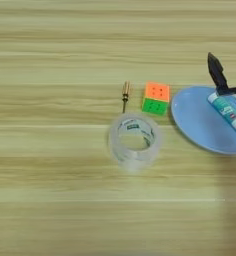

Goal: Move the objects on the table

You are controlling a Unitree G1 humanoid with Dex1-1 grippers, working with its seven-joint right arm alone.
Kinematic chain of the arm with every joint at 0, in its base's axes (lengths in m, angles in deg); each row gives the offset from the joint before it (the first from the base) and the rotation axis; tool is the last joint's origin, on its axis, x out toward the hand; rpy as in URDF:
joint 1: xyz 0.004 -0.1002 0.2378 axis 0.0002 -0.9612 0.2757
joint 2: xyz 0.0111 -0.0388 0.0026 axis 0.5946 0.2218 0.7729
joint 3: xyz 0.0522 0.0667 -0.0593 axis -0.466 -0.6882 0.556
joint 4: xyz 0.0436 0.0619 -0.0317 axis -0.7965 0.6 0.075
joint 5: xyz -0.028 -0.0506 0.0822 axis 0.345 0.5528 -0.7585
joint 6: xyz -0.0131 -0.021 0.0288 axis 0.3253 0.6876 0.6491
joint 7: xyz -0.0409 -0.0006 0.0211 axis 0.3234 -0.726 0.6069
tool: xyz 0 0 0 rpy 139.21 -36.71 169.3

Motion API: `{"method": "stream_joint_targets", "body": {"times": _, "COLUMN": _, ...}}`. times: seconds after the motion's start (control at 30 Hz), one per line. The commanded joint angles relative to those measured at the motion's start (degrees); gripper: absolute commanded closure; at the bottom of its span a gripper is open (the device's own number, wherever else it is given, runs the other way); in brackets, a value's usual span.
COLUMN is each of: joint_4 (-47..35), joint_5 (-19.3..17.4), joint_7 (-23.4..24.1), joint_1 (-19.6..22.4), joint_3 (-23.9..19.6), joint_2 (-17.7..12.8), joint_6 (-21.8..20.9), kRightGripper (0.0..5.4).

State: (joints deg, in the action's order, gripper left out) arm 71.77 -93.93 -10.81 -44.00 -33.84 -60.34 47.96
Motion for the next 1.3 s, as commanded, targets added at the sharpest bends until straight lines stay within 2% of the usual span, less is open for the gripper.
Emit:
{"method": "stream_joint_targets", "body": {"times": 0.03, "joint_4": -4.2, "joint_5": -1.0, "joint_7": -0.7, "joint_1": 1.8, "joint_3": 0.3, "joint_2": -1.3, "joint_6": -1.3, "kRightGripper": 0.03}}
{"method": "stream_joint_targets", "body": {"times": 0.27, "joint_4": -4.5, "joint_5": -1.2, "joint_7": -1.1, "joint_1": 1.7, "joint_3": 0.6, "joint_2": -1.4, "joint_6": -0.9, "kRightGripper": 0.03}}
{"method": "stream_joint_targets", "body": {"times": 0.53, "joint_4": -8.8, "joint_5": -2.4, "joint_7": -6.2, "joint_1": -1.8, "joint_3": 4.8, "joint_2": -1.8, "joint_6": 2.1, "kRightGripper": 0.03}}
{"method": "stream_joint_targets", "body": {"times": 0.83, "joint_4": -13.6, "joint_5": -0.7, "joint_7": -9.0, "joint_1": -5.3, "joint_3": 11.5, "joint_2": -1.8, "joint_6": 8.7, "kRightGripper": 0.03}}
{"method": "stream_joint_targets", "body": {"times": 1.0, "joint_4": -14.8, "joint_5": -0.2, "joint_7": -8.6, "joint_1": -6.0, "joint_3": 13.7, "joint_2": -1.4, "joint_6": 13.5, "kRightGripper": 0.03}}
{"method": "stream_joint_targets", "body": {"times": 1.3, "joint_4": -15.0, "joint_5": 1.9, "joint_7": -8.6, "joint_1": -7.2, "joint_3": 16.8, "joint_2": -1.4, "joint_6": 19.3, "kRightGripper": 0.03}}
